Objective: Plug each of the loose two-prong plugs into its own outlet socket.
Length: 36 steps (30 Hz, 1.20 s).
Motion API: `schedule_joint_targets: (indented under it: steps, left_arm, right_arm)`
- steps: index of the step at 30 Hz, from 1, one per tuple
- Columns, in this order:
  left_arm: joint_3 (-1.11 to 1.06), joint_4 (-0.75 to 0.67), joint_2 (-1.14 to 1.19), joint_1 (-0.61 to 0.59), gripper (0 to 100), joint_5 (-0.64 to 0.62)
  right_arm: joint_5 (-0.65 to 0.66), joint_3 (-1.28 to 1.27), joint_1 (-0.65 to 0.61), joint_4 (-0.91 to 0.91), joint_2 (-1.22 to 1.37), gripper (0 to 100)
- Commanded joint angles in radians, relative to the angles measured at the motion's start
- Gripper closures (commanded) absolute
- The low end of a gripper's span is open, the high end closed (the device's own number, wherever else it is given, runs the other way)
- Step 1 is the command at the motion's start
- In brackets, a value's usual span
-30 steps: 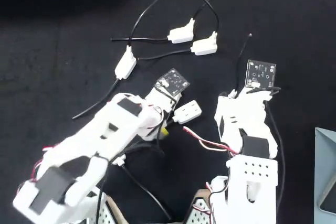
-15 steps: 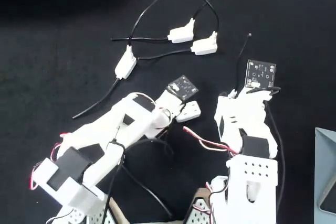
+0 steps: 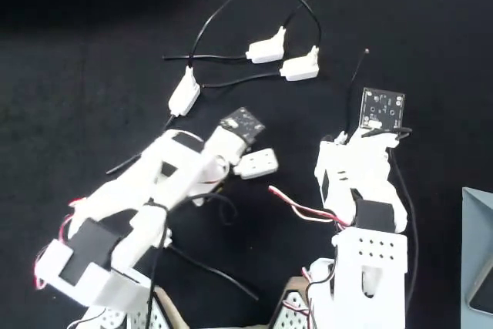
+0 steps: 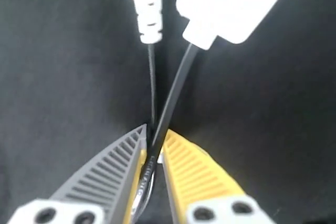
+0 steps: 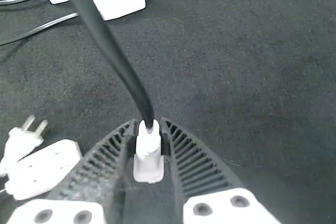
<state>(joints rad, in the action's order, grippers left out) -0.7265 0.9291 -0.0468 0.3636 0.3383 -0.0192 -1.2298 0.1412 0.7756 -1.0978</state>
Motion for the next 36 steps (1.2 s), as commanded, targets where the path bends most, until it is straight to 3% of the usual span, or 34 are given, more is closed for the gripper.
schedule_joint_targets:
  steps: [1,10,13,17,25,31,36]
  left_arm:
    - [-0.088,0.026,-0.132,-0.064,97,0.015]
    - [-0.318,0.028,-0.433,-0.073,96,0.035]
    - [-0.328,0.029,-0.465,-0.102,84,0.015]
    - [-0.291,0.038,-0.505,-0.157,71,-0.114]
    - [-0.193,0.218,-0.695,-0.186,71,-0.164]
    - [-0.302,0.121,-0.87,-0.325,73,-0.226]
    - [-0.427,0.049,-0.956,-0.357,73,-0.252]
  right_arm:
    - [0.009,0.053,0.008,-0.023,0.002,98.5]
    - [0.009,0.05,-0.041,-0.017,0.002,98.5]
    - [0.009,0.05,-0.041,-0.015,0.002,98.5]
    - [0.011,0.054,-0.06,-0.015,0.002,98.5]
    - [0.04,0.05,-0.262,-0.015,0.007,98.5]
    - [0.037,0.047,-0.408,-0.021,0.008,98.5]
    - [0.037,0.004,-0.5,-0.095,0.01,98.5]
